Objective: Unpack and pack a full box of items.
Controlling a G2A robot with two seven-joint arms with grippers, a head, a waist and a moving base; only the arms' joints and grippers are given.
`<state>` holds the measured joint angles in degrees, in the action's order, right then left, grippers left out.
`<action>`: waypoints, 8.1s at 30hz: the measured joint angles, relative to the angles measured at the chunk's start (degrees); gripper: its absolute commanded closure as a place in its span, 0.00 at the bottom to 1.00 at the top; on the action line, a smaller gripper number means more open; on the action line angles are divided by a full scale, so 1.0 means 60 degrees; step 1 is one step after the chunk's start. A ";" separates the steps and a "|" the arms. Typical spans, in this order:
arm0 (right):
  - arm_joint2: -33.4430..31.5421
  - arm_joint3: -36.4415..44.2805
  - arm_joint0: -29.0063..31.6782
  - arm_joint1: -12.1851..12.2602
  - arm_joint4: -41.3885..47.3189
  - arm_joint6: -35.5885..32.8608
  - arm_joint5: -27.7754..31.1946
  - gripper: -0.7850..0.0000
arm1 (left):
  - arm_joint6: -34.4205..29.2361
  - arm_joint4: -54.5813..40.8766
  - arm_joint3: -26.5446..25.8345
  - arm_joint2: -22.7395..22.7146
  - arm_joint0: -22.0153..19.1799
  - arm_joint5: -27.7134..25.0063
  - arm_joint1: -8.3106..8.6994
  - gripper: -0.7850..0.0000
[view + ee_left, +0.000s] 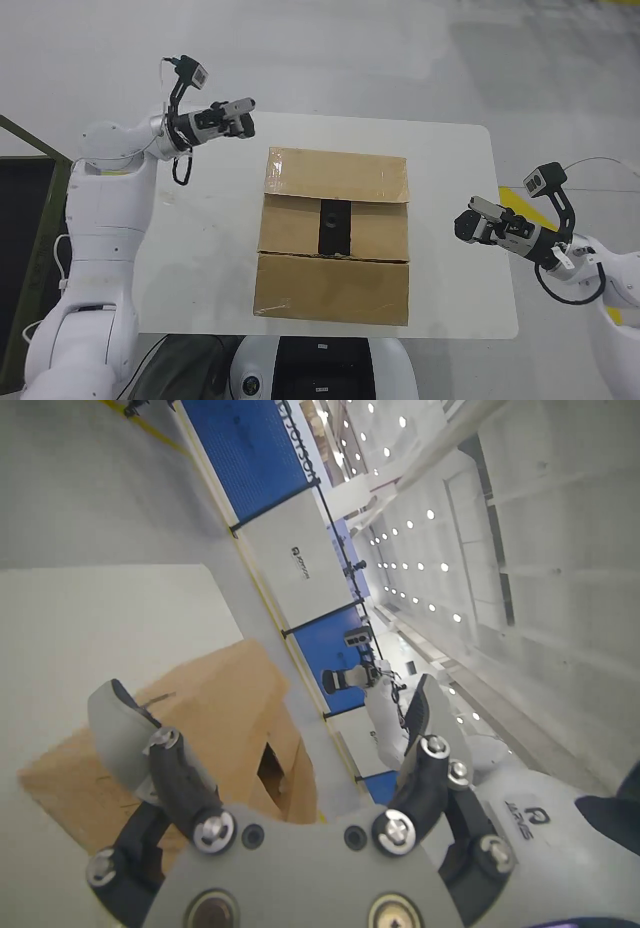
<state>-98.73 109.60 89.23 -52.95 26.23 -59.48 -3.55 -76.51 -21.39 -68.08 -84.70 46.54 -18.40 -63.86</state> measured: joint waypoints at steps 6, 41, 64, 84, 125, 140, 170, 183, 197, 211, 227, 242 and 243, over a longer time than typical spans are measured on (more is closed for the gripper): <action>0.0000 0.0000 0.0000 0.0000 0.0000 0.0000 0.0000 0.00 | -0.0695 -0.0495 0.0245 0.0137 -0.0156 0.0144 0.0059 0.00; 0.0000 0.0000 0.0000 0.0000 0.0000 0.0000 0.0000 0.00 | -0.1591 -0.1316 -0.2063 0.0898 0.1600 0.1546 0.0193 0.00; 0.0000 0.0000 0.0000 0.0000 0.0000 0.0000 0.0000 0.00 | -0.1914 -0.2087 -0.1805 0.1955 0.2220 0.2812 0.0553 0.00; 0.0000 0.0000 0.0000 0.0000 0.0000 0.0000 0.0000 0.00 | -0.1682 -0.2644 -0.0471 0.2044 0.1452 0.2379 0.0631 0.00; 0.0000 0.0000 0.0000 0.0000 0.0000 0.0000 0.0000 0.00 | -0.0968 -0.4395 0.1839 0.3490 -0.1965 0.1845 -0.0117 0.00; 0.0000 0.0000 0.0000 0.0000 0.0000 0.0000 0.0000 0.00 | -0.0263 -0.4121 0.4343 0.4393 -0.3538 0.1283 -0.0696 0.00; 0.0000 0.0000 0.0000 0.0000 0.0000 0.0000 0.0000 0.00 | 0.2712 -0.0748 0.7081 0.5977 -0.4791 0.1480 -0.1614 0.00; 0.0000 0.0000 0.0000 0.0000 0.0000 0.0000 0.0000 0.00 | 0.2421 -0.0560 0.7906 0.5955 -0.4692 0.0919 -0.1770 0.00; 0.0000 0.0000 0.0000 0.0000 0.0000 0.0000 0.0000 0.00 | 0.2711 -0.0879 0.8066 0.5247 -0.4694 0.0049 -0.1516 0.00; 0.0000 0.0000 0.0000 0.0000 0.0000 0.0000 0.0000 0.00 | 0.0724 -0.1660 0.6750 0.3868 -0.4121 -0.1030 -0.0679 0.00; 0.0000 0.0000 0.0000 0.0000 0.0000 0.0000 0.0000 0.00 | -0.0871 -0.1196 0.2223 0.0913 -0.0896 0.0604 0.0995 0.00; 0.0000 0.0000 0.0000 0.0000 0.0000 0.0000 0.0000 0.00 | -0.1732 -0.1290 0.1489 -0.1565 0.0461 0.1316 0.1840 0.00; 0.0000 0.0000 0.0000 0.0000 0.0000 0.0000 0.0000 0.00 | -0.1770 -0.1146 0.1599 -0.1626 0.0390 0.1334 0.1873 0.00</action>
<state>-98.73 109.60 89.23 -52.95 26.23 -59.48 -3.55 -87.13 -28.26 -58.48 -94.45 48.88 -10.40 -52.61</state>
